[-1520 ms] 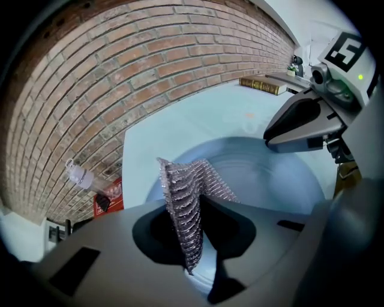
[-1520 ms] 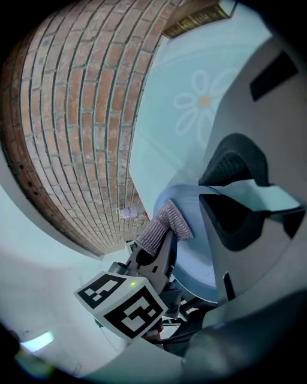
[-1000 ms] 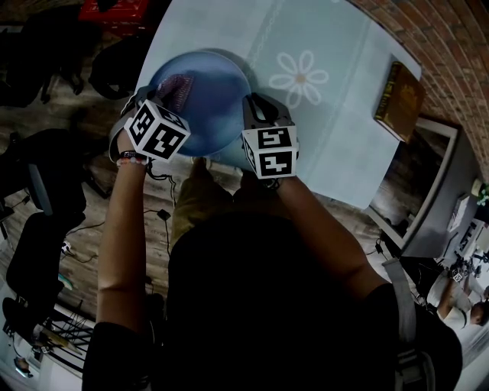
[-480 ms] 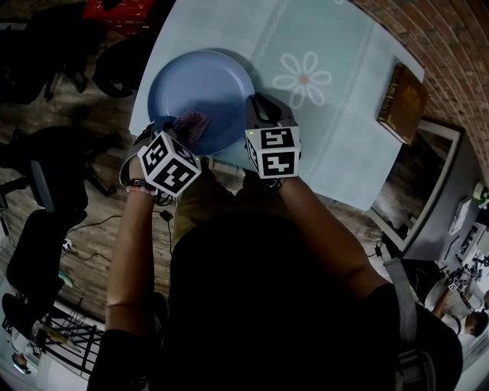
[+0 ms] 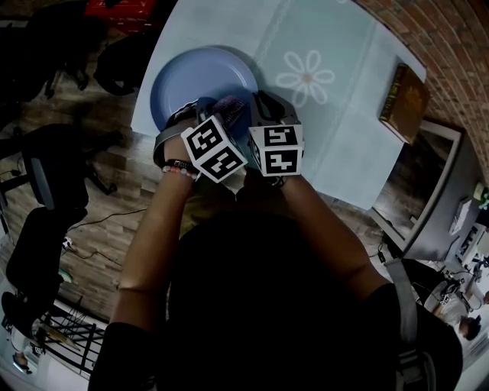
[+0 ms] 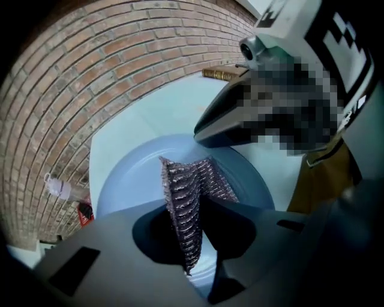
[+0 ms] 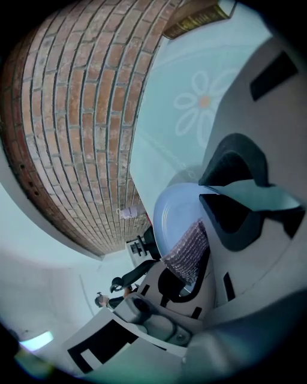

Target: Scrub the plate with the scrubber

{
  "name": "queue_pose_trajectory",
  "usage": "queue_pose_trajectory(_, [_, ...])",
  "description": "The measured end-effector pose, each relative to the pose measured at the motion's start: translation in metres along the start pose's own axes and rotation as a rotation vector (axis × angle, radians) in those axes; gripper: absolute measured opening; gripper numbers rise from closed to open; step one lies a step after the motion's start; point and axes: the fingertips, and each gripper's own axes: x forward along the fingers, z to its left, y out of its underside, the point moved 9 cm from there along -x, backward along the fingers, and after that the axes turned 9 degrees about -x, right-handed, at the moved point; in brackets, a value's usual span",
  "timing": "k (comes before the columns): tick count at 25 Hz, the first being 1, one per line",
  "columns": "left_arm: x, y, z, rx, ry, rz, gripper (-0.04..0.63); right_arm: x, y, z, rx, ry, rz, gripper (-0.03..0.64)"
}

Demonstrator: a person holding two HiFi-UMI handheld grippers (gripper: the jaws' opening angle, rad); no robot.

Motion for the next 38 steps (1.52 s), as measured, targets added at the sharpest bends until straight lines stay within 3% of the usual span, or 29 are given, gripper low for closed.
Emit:
queue_pose_trajectory(8, [0.015, -0.019, 0.038, -0.017, -0.091, -0.023, 0.078, 0.001, 0.003, -0.001, -0.017, 0.017, 0.011, 0.061])
queue_pose_trajectory(13, [0.015, -0.009, 0.068, -0.048, -0.171, -0.011, 0.077, 0.002, 0.001, 0.001, -0.027, 0.014, 0.01, 0.061])
queue_pose_trajectory(21, [0.003, 0.031, 0.086, -0.111, -0.233, 0.074, 0.073, 0.002, 0.002, -0.001, -0.036, 0.007, 0.015, 0.061])
queue_pose_trajectory(25, [-0.008, 0.051, 0.068, -0.08, -0.255, 0.139, 0.071, 0.001, 0.002, -0.002, -0.038, 0.0, 0.014, 0.061])
queue_pose_trajectory(29, [-0.017, 0.067, 0.043, -0.079, -0.229, 0.177, 0.069, 0.001, 0.003, -0.002, -0.043, -0.004, 0.009, 0.061])
queue_pose_trajectory(35, [-0.021, 0.068, 0.016, -0.088, -0.078, 0.104, 0.069, 0.0, 0.004, -0.003, -0.055, -0.016, 0.005, 0.061])
queue_pose_trajectory(38, [-0.016, 0.061, 0.014, -0.096, -0.068, 0.086, 0.069, -0.001, 0.004, -0.003, -0.054, -0.019, 0.006, 0.061])
